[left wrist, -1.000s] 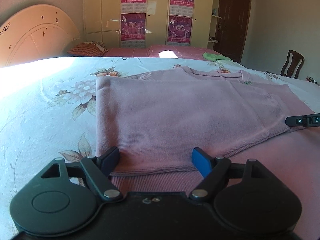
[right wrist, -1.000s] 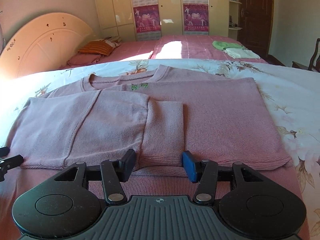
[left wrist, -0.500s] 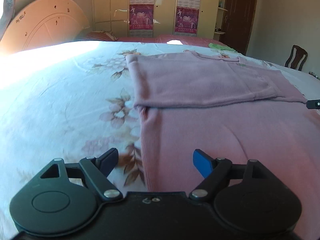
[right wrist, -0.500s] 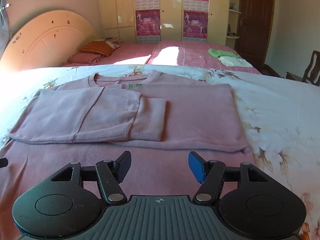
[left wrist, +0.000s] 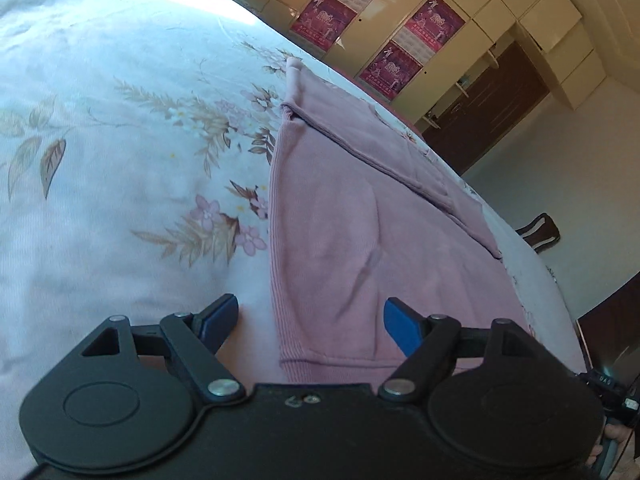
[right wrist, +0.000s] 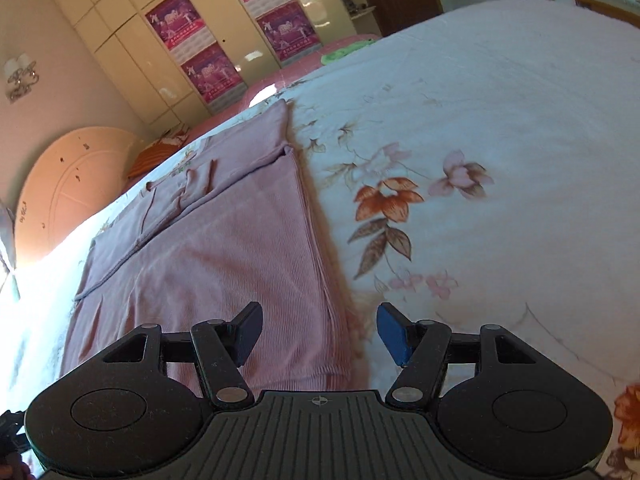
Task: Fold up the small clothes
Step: 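Move both grippers down to the hem of the folded sweatshirt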
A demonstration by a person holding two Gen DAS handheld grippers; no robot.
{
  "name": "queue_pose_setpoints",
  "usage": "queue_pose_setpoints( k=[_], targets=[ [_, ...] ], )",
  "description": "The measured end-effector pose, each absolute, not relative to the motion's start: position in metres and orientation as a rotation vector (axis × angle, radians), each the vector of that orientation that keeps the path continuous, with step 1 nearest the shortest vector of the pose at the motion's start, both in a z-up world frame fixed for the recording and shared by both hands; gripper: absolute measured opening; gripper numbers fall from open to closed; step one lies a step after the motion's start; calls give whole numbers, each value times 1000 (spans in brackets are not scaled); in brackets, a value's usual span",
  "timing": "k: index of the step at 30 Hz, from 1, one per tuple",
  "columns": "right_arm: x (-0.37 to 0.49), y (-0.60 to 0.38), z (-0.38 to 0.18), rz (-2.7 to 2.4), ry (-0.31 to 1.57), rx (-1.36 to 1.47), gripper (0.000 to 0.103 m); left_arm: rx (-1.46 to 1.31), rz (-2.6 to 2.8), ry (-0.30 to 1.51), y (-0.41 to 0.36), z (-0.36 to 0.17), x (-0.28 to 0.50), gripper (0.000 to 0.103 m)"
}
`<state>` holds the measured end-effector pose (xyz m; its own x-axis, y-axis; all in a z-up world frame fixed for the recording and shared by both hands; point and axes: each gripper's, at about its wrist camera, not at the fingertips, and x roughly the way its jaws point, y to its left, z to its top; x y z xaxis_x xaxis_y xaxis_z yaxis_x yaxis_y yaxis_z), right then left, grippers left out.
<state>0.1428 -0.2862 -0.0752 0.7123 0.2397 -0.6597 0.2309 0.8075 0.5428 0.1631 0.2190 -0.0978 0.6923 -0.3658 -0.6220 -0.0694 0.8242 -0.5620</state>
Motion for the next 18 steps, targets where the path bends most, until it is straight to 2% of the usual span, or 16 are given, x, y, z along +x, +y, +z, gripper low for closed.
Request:
queue_pose_setpoints(
  k=[11,12,14,18],
  targets=[
    [126,-294,-95,126,801,773,63,-618,-185,817,203,-101,148,70],
    [130,-294,-96,138,803,774,61,-603,-187,829,202,-100,152,69],
    [140,-293,-100,163,830,780,36,-596,-202,840,202,-99,157,67],
    [149,-297,-108,201,819,819,35,-667,-255,832,208,-107,167,67]
  ],
)
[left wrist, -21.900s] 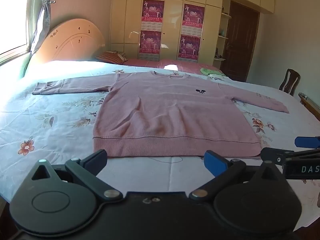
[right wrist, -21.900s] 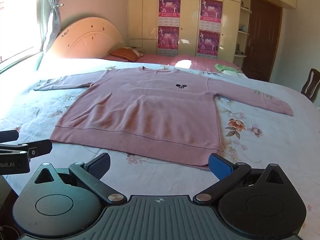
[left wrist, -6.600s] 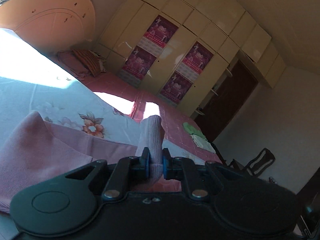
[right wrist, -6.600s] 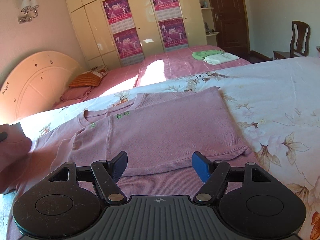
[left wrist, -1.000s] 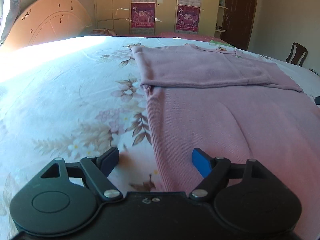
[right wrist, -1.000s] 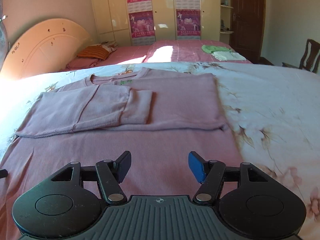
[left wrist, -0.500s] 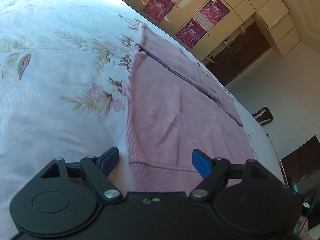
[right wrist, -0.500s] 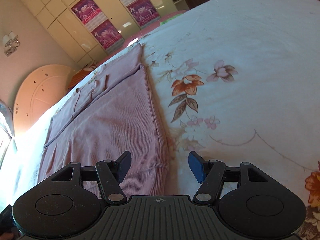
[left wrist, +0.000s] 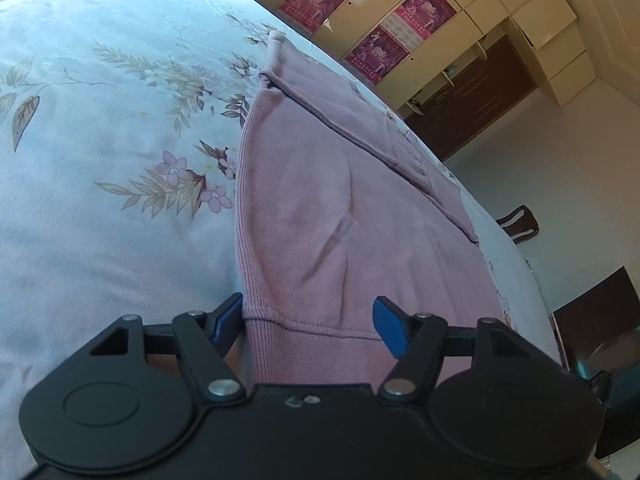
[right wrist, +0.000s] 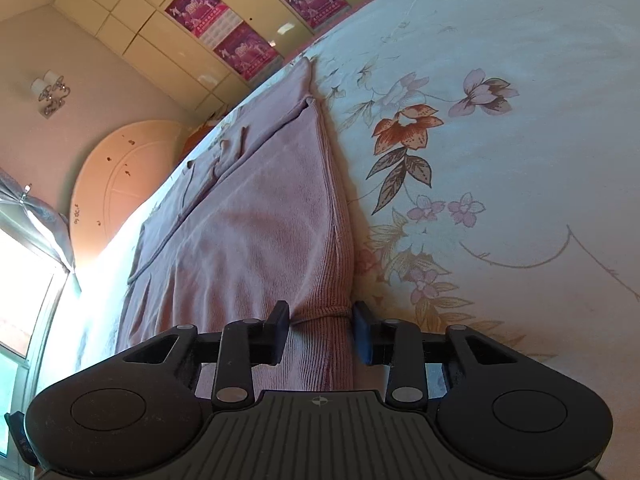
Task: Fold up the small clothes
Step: 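Move both grippers down to the hem of the folded sweatshirt, then close both grippers on the sweatshirt hem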
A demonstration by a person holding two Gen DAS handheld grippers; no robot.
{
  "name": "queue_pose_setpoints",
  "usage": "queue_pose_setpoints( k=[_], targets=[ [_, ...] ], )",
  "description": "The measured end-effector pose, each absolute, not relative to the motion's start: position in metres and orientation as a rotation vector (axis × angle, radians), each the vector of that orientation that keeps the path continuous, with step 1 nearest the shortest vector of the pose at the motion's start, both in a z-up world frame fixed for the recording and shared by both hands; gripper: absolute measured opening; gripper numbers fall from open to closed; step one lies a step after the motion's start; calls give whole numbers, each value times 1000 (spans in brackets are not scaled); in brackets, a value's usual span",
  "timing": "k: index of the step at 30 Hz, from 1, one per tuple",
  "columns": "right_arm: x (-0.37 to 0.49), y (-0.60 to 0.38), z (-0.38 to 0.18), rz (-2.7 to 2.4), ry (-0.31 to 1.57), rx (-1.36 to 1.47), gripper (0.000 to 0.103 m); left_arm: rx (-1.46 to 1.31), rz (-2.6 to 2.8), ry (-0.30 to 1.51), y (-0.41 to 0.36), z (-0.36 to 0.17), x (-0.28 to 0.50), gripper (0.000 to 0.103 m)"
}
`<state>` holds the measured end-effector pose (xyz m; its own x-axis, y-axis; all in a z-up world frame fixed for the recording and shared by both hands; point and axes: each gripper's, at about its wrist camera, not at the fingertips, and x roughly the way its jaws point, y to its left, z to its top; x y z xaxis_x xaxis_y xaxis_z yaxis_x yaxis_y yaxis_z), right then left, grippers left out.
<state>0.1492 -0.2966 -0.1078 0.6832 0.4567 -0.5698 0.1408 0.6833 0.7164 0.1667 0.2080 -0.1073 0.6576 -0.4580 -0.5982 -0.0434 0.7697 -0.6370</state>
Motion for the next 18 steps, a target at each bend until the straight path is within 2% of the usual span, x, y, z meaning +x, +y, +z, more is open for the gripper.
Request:
queue_pose_setpoints(
  k=[9,10,14,18],
  targets=[
    [157,-313,-113,264,827,892,36,-736,-374,802,198,-121,172,66],
    [160,-313,-114,273,831,888,36,-745,-371,799,199,-121,172,64],
    [159,-313,-118,298,830,907,36,-766,-333,810,203,-124,171,45],
    [149,-302,-116,339,838,854,33,-760,-316,805,202,-124,168,43]
  ],
)
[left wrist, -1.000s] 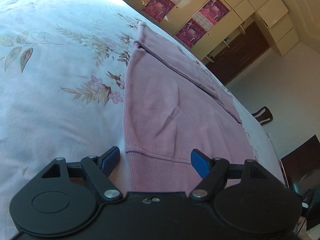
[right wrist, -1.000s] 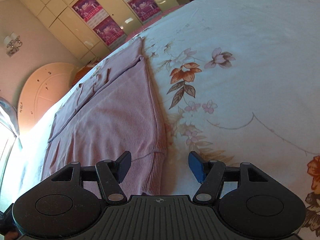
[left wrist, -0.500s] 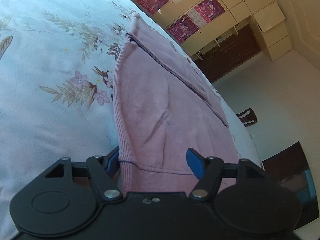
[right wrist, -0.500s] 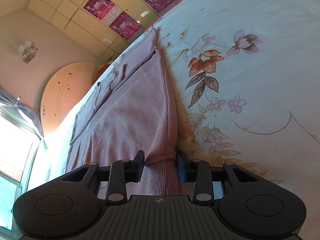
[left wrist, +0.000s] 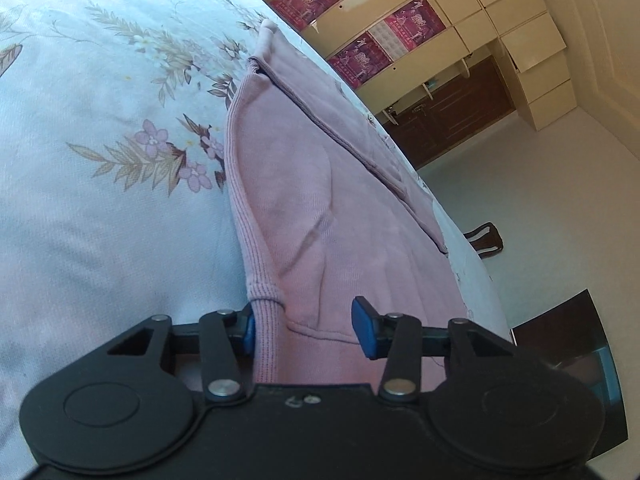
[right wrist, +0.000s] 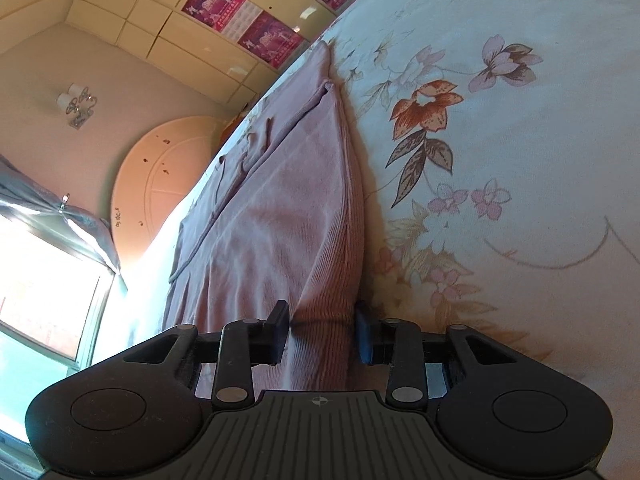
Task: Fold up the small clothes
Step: 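Close both grippers on the sweatshirt hem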
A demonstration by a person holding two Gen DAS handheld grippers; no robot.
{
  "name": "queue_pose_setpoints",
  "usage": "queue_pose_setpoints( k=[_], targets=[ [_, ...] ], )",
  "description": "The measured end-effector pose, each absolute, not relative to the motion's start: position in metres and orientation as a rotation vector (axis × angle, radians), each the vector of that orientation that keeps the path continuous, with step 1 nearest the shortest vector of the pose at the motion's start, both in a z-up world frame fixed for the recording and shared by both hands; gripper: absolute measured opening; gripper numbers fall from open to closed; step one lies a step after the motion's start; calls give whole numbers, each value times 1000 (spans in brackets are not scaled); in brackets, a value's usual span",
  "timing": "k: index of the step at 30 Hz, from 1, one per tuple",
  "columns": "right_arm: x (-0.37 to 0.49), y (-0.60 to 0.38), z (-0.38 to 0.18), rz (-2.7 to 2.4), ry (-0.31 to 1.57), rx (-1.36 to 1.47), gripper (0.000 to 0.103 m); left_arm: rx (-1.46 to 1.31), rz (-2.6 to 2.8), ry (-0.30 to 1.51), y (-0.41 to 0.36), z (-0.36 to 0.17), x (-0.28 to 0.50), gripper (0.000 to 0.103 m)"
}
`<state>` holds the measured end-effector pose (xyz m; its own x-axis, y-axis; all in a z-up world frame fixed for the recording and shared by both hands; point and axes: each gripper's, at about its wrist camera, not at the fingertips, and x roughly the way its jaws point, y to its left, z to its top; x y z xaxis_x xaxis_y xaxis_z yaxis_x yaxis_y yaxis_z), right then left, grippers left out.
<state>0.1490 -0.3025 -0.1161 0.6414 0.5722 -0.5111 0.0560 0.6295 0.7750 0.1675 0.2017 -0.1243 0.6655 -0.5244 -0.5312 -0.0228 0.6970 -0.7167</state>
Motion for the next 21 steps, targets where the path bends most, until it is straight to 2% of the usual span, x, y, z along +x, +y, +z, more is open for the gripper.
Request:
queue_pose_setpoints(
  k=[2,3,4,6,8,11,13,14,17,21],
  targets=[
    [150,-301,-114,334,843,838,30,-757,-311,806,201,-124,170,40],
    [152,-301,-112,332,844,832,27,-783,-298,802,203,-124,171,23],
    [153,-300,-109,337,837,816,15,-830,-284,777,208,-124,168,4],
    [147,-306,-95,373,759,851,14,-917,-299,653,221,-115,157,5],
    [138,-312,-77,396,697,843,14,-906,-302,622,225,-107,150,5],
    [136,-308,-75,390,716,798,14,-812,-280,718,218,-116,154,5],
    [141,-301,-95,353,807,760,14,-773,-246,796,211,-132,157,5],
    [144,-297,-110,325,870,752,14,-816,-245,769,214,-135,154,5],
    [141,-302,-115,319,828,849,14,-839,-234,758,215,-132,152,5],
    [148,-303,-105,331,805,844,14,-860,-242,750,217,-131,155,5]
  ],
)
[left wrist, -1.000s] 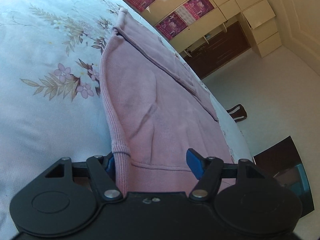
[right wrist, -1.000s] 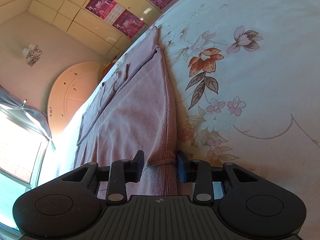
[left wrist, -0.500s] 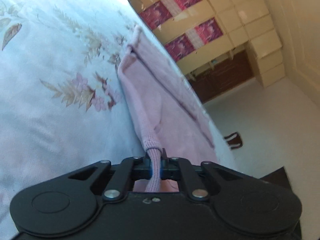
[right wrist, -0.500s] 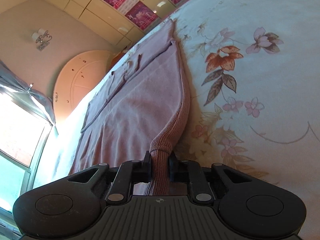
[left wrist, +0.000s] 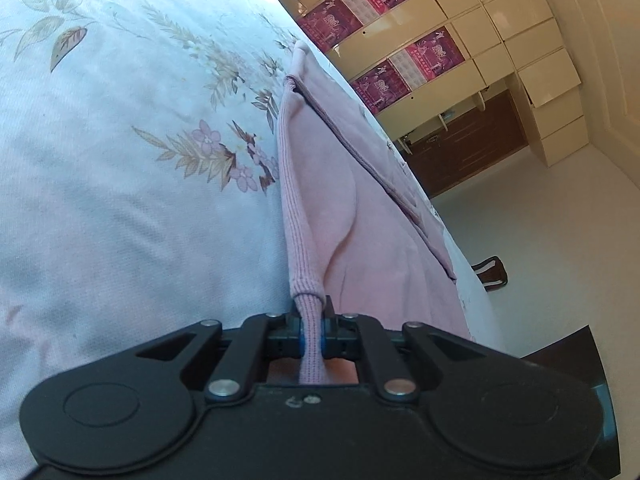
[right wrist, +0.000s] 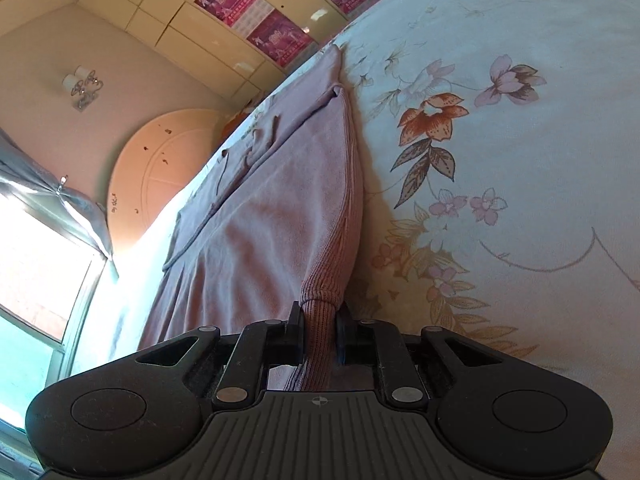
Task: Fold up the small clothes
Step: 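Close both grippers on the sweatshirt hem, then lift the hem with both grippers and fold it over toward the collar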
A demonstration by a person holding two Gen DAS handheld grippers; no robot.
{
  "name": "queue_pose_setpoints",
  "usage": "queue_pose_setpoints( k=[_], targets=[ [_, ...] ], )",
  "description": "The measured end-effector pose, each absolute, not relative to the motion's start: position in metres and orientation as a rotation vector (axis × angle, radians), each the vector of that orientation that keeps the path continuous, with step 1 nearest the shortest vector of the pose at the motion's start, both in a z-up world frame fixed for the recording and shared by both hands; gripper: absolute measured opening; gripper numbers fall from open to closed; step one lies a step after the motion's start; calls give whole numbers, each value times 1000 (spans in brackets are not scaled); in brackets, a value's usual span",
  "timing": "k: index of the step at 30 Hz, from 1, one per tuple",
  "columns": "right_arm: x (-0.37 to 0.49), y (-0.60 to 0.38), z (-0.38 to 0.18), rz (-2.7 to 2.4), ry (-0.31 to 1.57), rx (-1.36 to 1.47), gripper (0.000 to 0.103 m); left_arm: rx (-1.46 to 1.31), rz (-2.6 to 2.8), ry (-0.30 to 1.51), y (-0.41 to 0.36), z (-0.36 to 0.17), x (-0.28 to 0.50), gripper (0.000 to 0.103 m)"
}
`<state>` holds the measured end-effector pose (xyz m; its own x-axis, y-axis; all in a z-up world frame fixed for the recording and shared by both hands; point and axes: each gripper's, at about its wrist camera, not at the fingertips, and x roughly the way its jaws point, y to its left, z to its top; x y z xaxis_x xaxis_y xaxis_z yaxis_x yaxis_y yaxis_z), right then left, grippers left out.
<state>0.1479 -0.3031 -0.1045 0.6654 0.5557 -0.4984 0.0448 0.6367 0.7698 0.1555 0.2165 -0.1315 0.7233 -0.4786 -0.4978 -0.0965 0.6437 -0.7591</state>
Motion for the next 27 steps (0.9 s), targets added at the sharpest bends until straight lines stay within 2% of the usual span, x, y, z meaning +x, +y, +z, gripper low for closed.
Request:
queue_pose_setpoints(
  k=[5,12,20,27],
  targets=[
    [161,-303,-77,361,738,855,14,-921,-265,686,220,-117,161,5],
    [208,-299,-24,375,622,846,14,-938,-312,566,223,-61,209,5],
    [320,-299,12,291,589,908,14,-932,-316,552,223,-24,341,5],
    [441,-308,-24,206,687,983,14,-864,-308,649,230,-47,475,5]
  ],
)
